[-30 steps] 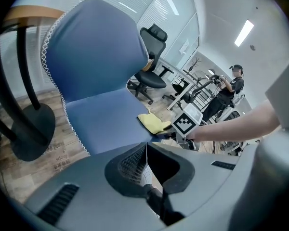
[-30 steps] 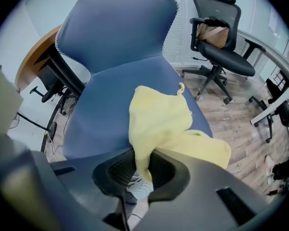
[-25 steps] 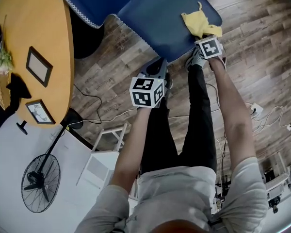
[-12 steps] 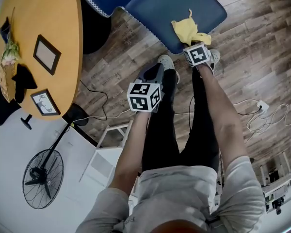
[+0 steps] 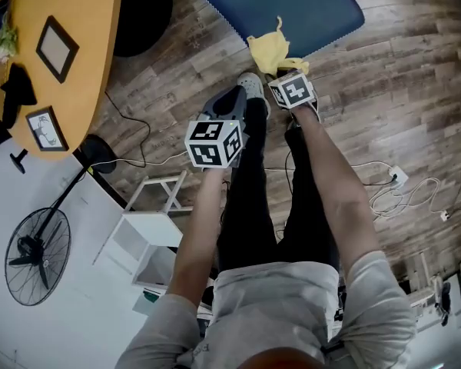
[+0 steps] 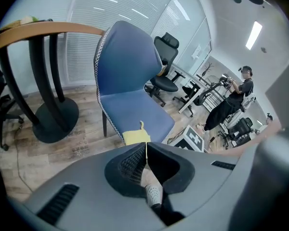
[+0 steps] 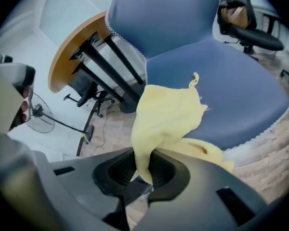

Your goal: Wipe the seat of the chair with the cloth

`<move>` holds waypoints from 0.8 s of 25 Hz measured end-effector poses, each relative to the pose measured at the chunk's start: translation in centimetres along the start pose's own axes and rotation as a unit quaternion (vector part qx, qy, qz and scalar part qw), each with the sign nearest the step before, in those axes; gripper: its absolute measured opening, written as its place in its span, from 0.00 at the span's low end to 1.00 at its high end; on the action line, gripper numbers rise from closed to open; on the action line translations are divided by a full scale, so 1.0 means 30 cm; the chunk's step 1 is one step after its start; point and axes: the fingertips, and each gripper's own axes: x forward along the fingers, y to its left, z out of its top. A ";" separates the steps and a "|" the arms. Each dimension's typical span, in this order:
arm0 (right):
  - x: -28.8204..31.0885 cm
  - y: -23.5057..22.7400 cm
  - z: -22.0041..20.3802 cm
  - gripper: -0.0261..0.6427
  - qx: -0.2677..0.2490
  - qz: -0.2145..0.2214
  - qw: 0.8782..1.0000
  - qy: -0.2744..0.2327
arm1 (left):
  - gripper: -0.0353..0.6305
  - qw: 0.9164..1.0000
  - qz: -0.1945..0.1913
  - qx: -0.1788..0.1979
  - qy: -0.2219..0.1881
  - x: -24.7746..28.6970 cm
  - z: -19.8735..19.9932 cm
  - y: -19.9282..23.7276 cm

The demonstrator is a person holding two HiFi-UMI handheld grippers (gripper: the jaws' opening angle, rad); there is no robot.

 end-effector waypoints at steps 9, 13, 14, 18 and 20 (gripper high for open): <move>-0.199 0.297 0.002 0.15 -0.020 0.108 0.993 -0.031 | 0.09 0.996 0.056 -0.038 -0.059 -0.183 0.039 -0.080; -0.472 0.369 0.054 0.15 -0.003 0.117 0.988 -0.098 | 0.09 0.991 0.071 -0.055 -0.096 -0.320 0.087 -0.148; -0.547 0.367 0.064 0.15 0.001 0.113 0.987 -0.115 | 0.09 0.990 0.072 -0.059 -0.105 -0.347 0.096 -0.174; -0.811 0.352 0.084 0.15 0.015 0.093 0.982 -0.164 | 0.09 0.987 0.074 -0.075 -0.122 -0.442 0.108 -0.276; -0.922 0.340 0.118 0.15 0.010 0.083 0.980 -0.180 | 0.09 0.986 0.072 -0.075 -0.133 -0.475 0.133 -0.325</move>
